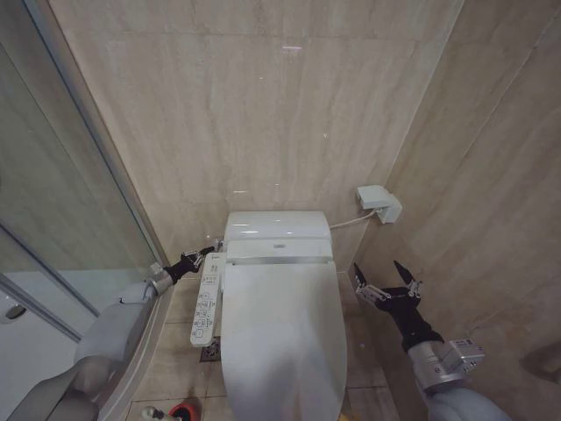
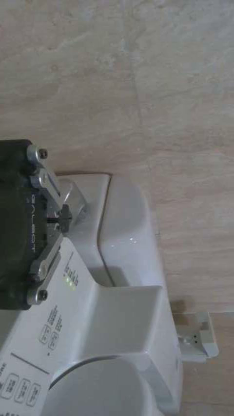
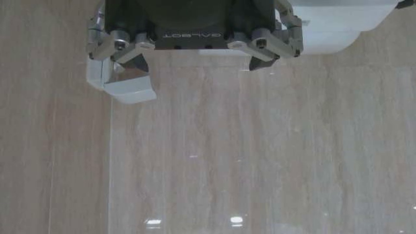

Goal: Open the toilet lid, clean the toilet bowl with a toilet brush, close the toilet lid, and flush.

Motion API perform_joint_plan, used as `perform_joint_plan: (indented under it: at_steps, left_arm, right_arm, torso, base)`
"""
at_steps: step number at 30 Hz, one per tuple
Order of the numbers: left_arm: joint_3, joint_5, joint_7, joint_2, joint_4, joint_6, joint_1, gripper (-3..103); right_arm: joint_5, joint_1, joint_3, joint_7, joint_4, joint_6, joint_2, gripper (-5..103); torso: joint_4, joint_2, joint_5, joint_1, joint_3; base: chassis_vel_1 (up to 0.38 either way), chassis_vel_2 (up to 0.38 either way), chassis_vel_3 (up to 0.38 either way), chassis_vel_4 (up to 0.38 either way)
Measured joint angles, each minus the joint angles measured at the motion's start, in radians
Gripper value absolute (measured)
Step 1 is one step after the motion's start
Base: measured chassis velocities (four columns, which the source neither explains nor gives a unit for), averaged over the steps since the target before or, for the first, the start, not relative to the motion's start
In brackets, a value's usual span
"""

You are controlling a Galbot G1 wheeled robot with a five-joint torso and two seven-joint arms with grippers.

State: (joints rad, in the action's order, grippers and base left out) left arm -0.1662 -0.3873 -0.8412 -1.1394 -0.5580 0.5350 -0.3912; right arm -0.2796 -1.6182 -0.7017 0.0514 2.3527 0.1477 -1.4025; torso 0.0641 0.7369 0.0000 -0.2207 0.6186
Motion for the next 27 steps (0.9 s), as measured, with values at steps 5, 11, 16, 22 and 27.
perform_joint_plan:
  at_steps: [5,11,16,22,27]
  left_arm:
    - [0.010,0.000,-0.009,0.000,0.016,-0.010,0.011,0]
    - [0.009,-0.001,-0.006,-0.008,0.022,-0.015,0.000,0]
    - [0.008,-0.001,-0.004,-0.011,0.030,-0.021,-0.001,0]
    - [0.004,0.005,0.005,-0.029,0.041,-0.034,0.000,0]
    - [0.000,0.016,0.023,-0.043,0.052,-0.042,0.000,0]
  right_arm:
    - [0.000,0.000,0.000,0.000,0.000,0.000,0.000,100]
    - [0.000,0.000,0.000,0.000,0.000,0.000,0.000,100]
    - [0.000,0.000,0.000,0.000,0.000,0.000,0.000,100]
    - [0.000,0.000,0.000,0.000,0.000,0.000,0.000,100]
    - [0.000,0.000,0.000,0.000,0.000,0.000,0.000,100]
  torso:
    - [-0.0001,0.000,0.0001,0.000,0.000]
    - [-0.0008,0.000,0.0004,0.000,0.000]
    - [-0.0003,0.000,0.0003,0.000,0.000]
    - [-0.0008,0.000,0.0006,0.000,0.000]
    - [-0.0002,0.000,0.0002,0.000,0.000]
  base:
    - [0.000,0.000,0.000,0.000]
    - [0.000,0.000,0.000,0.000]
    - [0.000,0.000,0.000,0.000]
    - [0.000,0.000,0.000,0.000]
    - [0.000,0.000,0.000,0.000]
